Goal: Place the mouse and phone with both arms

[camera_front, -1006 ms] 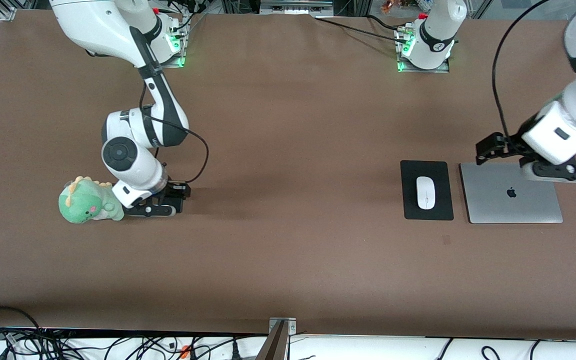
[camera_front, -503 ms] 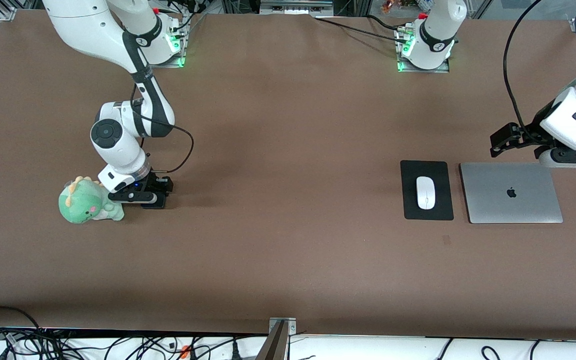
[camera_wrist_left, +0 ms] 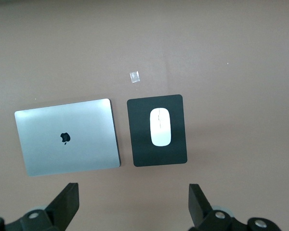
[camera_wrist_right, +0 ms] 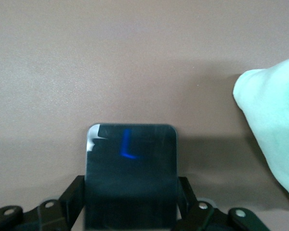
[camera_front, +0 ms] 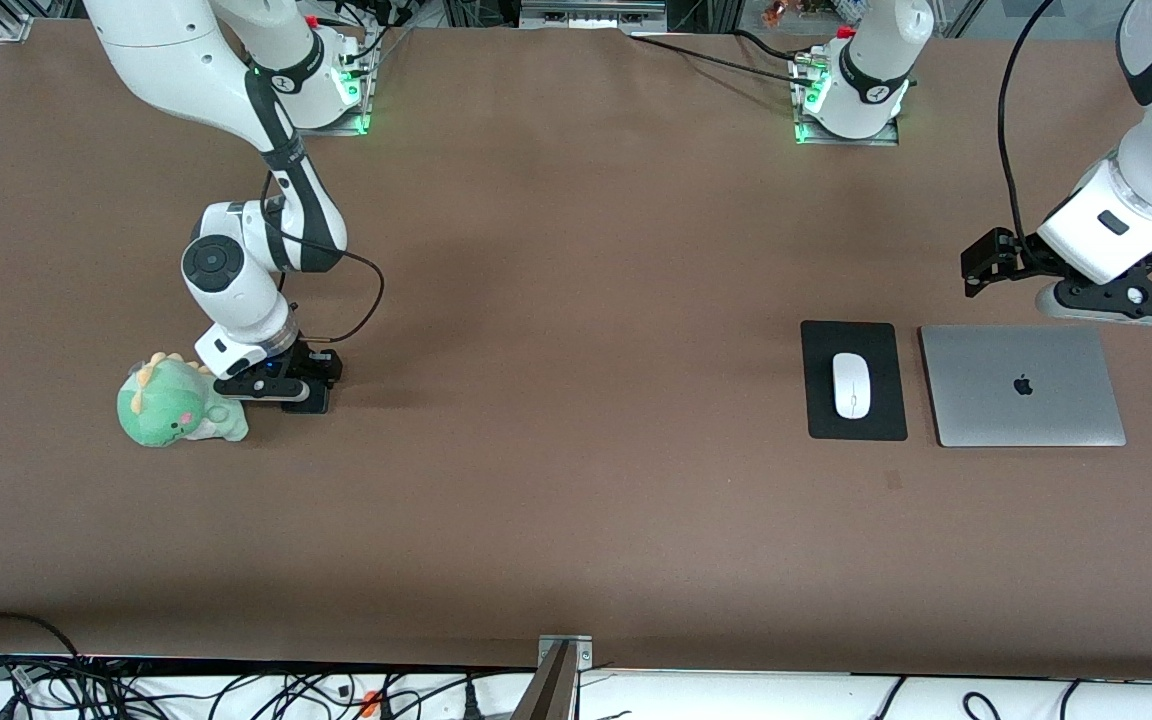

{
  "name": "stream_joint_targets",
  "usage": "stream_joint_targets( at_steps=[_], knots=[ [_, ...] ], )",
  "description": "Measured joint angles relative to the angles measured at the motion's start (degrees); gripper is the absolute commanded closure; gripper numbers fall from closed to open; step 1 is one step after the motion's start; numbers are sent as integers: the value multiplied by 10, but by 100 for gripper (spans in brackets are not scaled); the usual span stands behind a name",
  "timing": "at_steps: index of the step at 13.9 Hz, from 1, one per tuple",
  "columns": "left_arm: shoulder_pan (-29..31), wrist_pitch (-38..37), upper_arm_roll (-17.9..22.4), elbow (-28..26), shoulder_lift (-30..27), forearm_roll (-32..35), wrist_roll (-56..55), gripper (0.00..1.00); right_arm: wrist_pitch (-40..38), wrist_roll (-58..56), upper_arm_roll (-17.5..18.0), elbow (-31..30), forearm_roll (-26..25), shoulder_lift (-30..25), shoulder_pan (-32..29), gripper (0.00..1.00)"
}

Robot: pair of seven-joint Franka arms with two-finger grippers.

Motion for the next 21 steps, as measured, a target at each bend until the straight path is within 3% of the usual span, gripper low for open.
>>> stream_joint_targets(
  at_steps=[5,13,21],
  knots=[
    [11,-29,-1,0,-10,-30,3,0,-40,0,1,26,0,-2,0,0],
    [11,-21,-8,2,-14,-31,4,0,-330,-3,-4,202,52,-62,0,0],
    [11,-20,-8,2,-14,-31,4,0,-635,-95,-76,338,51,-157,-18,0]
  ],
)
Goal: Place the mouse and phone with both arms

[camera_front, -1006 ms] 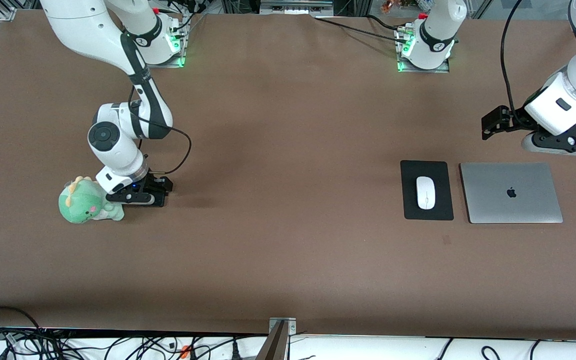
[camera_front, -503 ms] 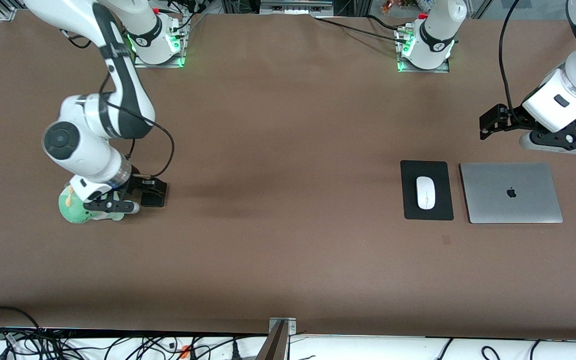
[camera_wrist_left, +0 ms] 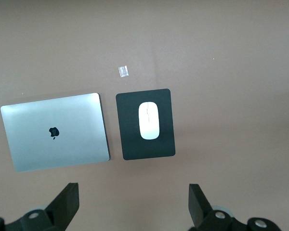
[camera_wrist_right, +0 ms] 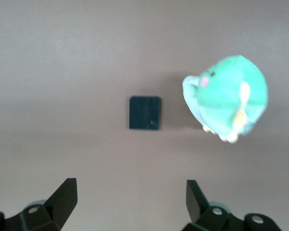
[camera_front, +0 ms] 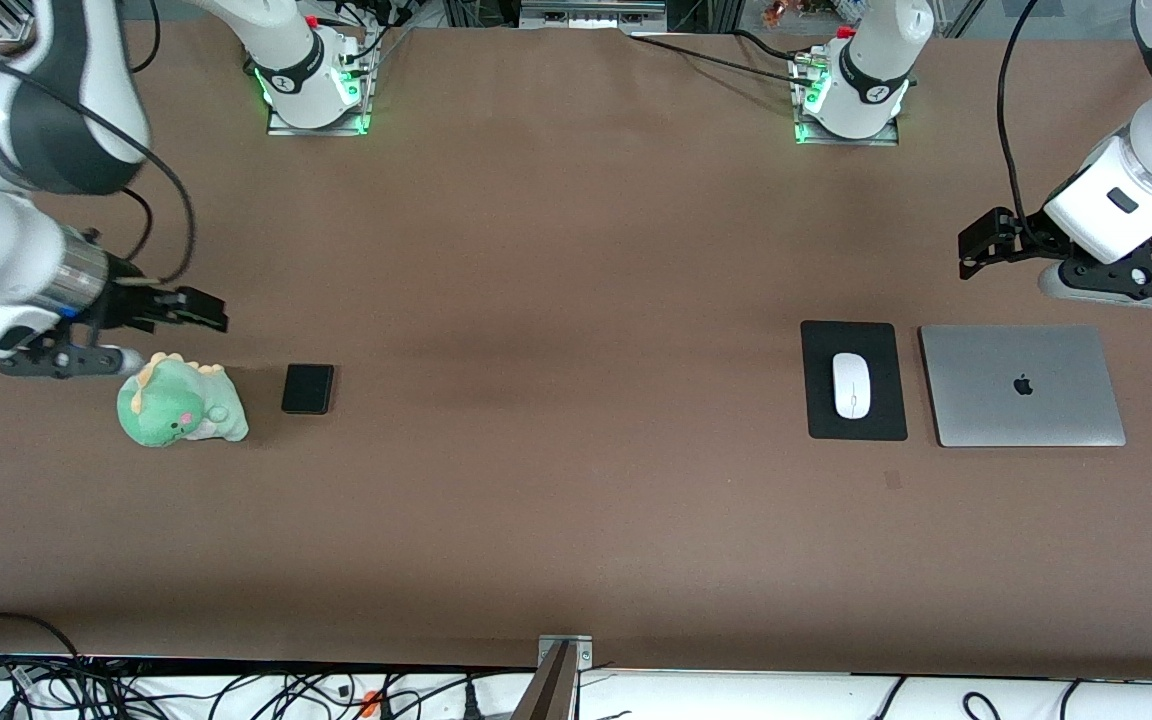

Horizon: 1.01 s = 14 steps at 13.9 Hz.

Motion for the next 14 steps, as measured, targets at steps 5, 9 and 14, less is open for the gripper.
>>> stream_joint_targets(
  at_steps=[5,9,14],
  knots=[
    [0,0,0,0,0,0,0,0,-84,-26,88,38,-53,-43,-128,0],
    [0,0,0,0,0,0,0,0,-93,-26,163,51,-67,-72,-199,0],
    [0,0,0,0,0,0,0,0,-78,-26,166,77,-70,-62,-204,0]
  ],
)
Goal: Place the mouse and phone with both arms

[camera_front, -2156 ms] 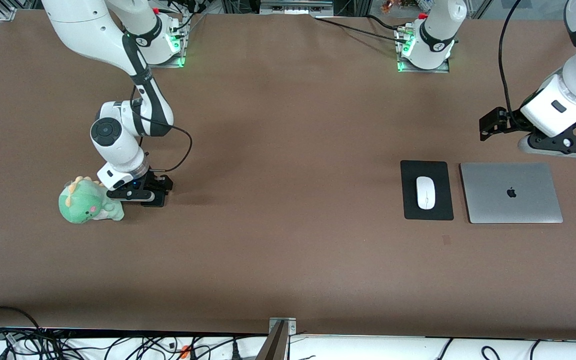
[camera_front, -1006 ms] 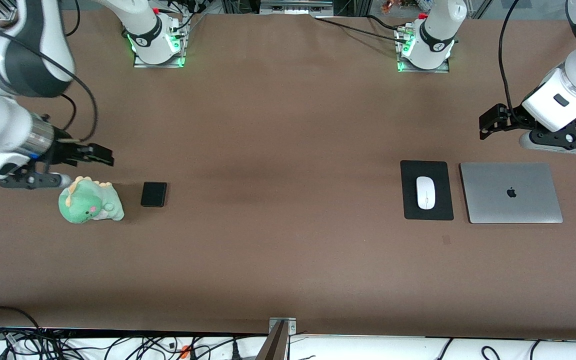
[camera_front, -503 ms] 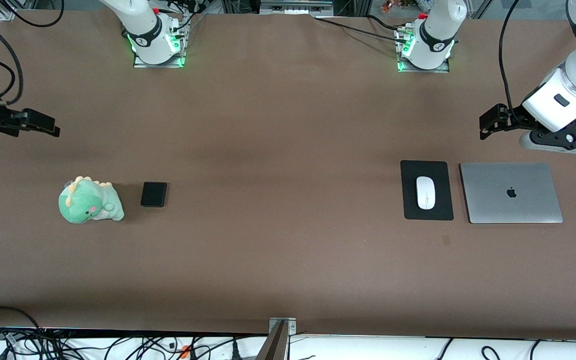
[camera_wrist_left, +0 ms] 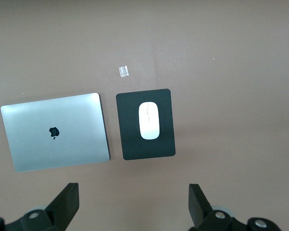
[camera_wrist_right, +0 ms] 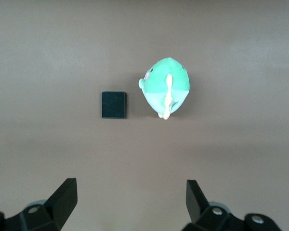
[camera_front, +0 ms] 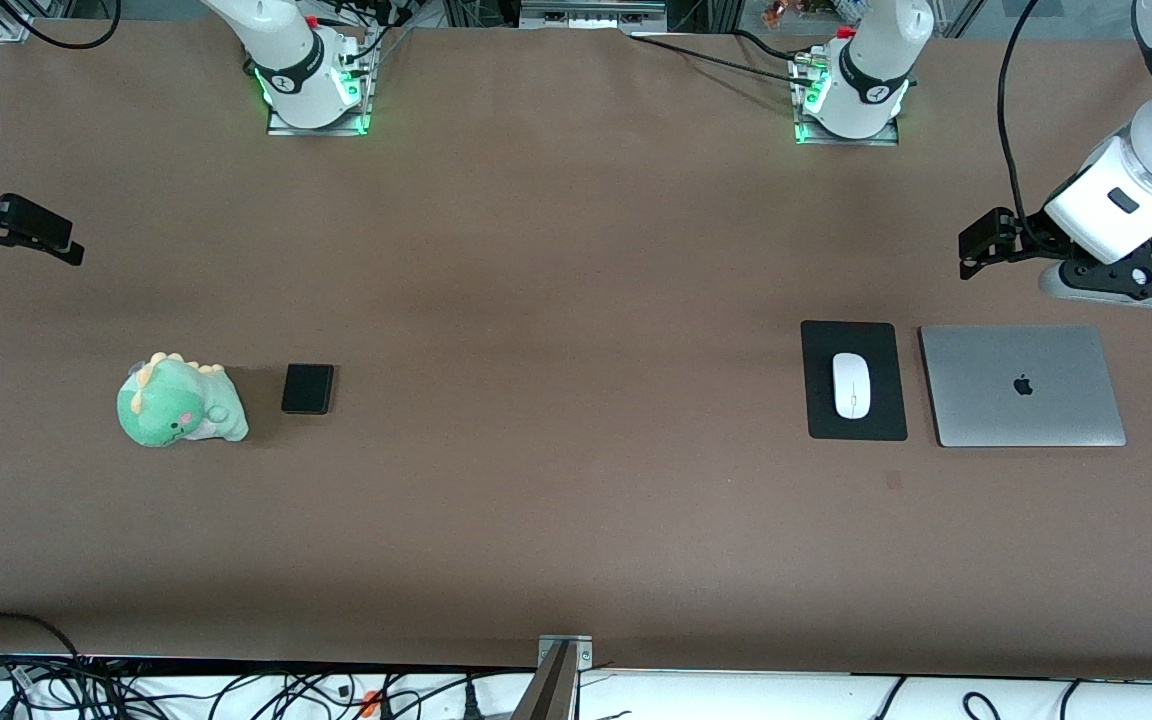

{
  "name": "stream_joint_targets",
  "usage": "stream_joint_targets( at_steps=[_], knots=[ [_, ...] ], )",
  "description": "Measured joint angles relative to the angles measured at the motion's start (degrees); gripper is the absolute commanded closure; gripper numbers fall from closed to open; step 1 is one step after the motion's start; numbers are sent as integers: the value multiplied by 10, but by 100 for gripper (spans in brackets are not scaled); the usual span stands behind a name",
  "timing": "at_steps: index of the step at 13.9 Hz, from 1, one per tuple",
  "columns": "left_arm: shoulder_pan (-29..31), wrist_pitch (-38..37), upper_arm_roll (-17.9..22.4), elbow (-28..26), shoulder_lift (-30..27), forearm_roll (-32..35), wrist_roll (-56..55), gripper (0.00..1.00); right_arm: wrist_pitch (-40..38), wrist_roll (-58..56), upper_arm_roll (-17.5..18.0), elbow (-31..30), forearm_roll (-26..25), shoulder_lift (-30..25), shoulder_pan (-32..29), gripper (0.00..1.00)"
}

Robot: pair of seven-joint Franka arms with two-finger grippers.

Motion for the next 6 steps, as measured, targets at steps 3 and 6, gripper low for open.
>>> stream_joint_targets(
  at_steps=[3,6],
  knots=[
    [0,0,0,0,0,0,0,0,32,0,1,0,0,16,0,0],
    [0,0,0,0,0,0,0,0,39,0,1,1,0,23,0,0]
  ],
)
